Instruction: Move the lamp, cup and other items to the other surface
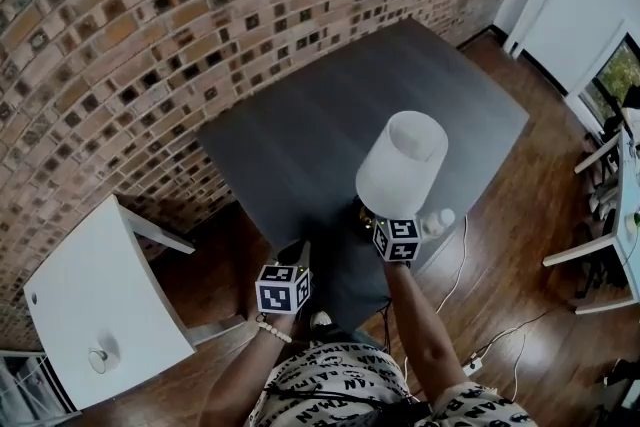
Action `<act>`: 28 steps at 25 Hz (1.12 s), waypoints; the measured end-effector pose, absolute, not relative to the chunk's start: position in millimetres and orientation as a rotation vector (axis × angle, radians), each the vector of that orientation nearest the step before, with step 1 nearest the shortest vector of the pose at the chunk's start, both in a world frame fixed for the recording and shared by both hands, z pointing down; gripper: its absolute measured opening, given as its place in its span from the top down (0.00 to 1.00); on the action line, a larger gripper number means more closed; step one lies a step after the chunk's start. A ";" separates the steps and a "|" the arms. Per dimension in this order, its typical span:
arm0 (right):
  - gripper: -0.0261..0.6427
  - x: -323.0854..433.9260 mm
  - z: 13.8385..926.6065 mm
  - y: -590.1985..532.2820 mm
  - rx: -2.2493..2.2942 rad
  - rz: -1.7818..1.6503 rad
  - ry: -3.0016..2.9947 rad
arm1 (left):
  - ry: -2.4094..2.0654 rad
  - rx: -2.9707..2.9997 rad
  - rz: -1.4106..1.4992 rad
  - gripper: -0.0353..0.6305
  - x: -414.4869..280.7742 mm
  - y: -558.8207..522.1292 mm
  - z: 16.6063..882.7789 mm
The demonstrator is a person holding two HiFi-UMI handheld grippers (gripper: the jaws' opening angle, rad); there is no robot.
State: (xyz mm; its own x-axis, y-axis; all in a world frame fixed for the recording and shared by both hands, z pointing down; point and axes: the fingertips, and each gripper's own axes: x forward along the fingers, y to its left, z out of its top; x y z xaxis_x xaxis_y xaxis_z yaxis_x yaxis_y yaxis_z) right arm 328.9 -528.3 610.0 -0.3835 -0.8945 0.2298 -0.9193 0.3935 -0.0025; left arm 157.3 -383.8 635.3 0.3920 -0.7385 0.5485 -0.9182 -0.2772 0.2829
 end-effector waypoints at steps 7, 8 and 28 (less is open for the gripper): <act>0.89 333.4 613.5 -520.1 1.626 0.152 -2.471 | -1.398 2.090 0.427 0.94 158.8 -381.7 639.8; 0.89 332.9 614.6 -518.9 1.620 0.144 -2.471 | -1.396 2.092 0.425 0.94 158.7 -381.3 639.6; 0.58 341.8 634.5 -476.3 1.699 0.400 -2.387 | -1.427 2.092 0.395 0.94 148.3 -363.9 627.6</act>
State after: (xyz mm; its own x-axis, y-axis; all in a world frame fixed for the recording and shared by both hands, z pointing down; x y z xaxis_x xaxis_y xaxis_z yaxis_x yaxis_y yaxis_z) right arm 341.8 -476.3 634.5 -0.3286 -0.8949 0.3020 -0.9445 0.3093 -0.1109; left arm 148.3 -363.9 627.6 0.3868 -0.7507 0.5356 -0.9192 -0.2674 0.2890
